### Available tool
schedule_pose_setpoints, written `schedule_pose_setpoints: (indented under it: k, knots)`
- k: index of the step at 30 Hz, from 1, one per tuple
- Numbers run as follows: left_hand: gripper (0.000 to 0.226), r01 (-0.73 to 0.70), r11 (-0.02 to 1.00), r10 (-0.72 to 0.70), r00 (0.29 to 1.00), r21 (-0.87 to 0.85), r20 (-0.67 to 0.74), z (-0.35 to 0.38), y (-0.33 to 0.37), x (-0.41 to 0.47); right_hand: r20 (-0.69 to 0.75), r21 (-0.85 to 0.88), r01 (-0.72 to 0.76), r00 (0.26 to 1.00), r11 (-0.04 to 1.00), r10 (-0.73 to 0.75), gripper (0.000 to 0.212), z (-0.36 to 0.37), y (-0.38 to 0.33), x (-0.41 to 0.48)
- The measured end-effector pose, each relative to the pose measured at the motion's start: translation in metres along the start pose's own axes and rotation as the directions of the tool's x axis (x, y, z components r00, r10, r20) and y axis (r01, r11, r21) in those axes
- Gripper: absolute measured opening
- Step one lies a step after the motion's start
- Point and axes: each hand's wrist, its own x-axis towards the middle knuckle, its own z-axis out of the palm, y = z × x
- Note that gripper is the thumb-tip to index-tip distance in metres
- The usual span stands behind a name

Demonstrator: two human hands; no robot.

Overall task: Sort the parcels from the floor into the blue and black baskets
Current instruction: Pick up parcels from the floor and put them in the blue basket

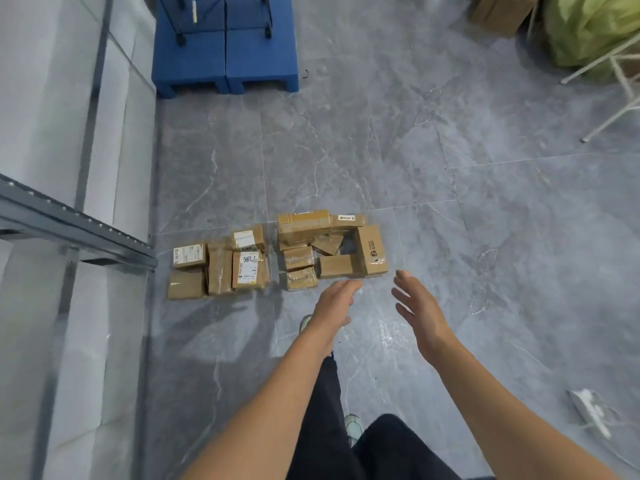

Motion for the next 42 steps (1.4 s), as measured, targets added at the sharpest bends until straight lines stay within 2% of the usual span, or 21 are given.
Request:
schedule_pose_setpoints:
  k: [11,15,19,23,30,34,39,42]
  knots:
    - [0.024,0.095,0.994,-0.096,0.995,0.050,0.009,-0.008,0.049,0.146,-0.105,0.029,-0.165,0.980,0.986,0.167,0.050,-0.006,-0.029,0.156]
    - [0.026,0.146,0.985,-0.146,0.989,0.087,-0.003,0.001,0.037,0.209,-0.100,-0.013,-0.213,0.972,0.977,0.211,0.040,-0.015,-0.011,0.230]
    - [0.016,0.179,0.978,-0.177,0.984,0.109,-0.027,0.019,0.013,0.284,-0.071,-0.098,-0.249,0.967,0.963,0.243,0.029,-0.029,0.026,0.316]
    - [0.009,0.241,0.968,-0.237,0.970,0.065,-0.062,0.040,-0.021,0.365,-0.050,-0.163,-0.306,0.952,0.938,0.302,0.052,-0.042,0.072,0.401]
    - [0.018,0.260,0.965,-0.259,0.962,0.007,-0.084,0.083,-0.073,0.496,-0.033,-0.169,-0.406,0.913,0.898,0.407,0.068,-0.056,0.141,0.516]
    - [0.036,0.232,0.964,-0.246,0.964,-0.127,-0.104,0.099,-0.091,0.549,-0.013,-0.144,-0.435,0.899,0.889,0.437,0.073,-0.056,0.171,0.559]
    - [0.042,0.243,0.950,-0.270,0.955,-0.195,-0.123,0.104,-0.100,0.574,-0.003,-0.128,-0.428,0.902,0.895,0.431,0.051,-0.054,0.191,0.580]
    - [0.040,0.247,0.947,-0.276,0.953,-0.203,-0.123,0.103,-0.097,0.571,-0.008,-0.127,-0.434,0.899,0.892,0.437,0.047,-0.050,0.188,0.576]
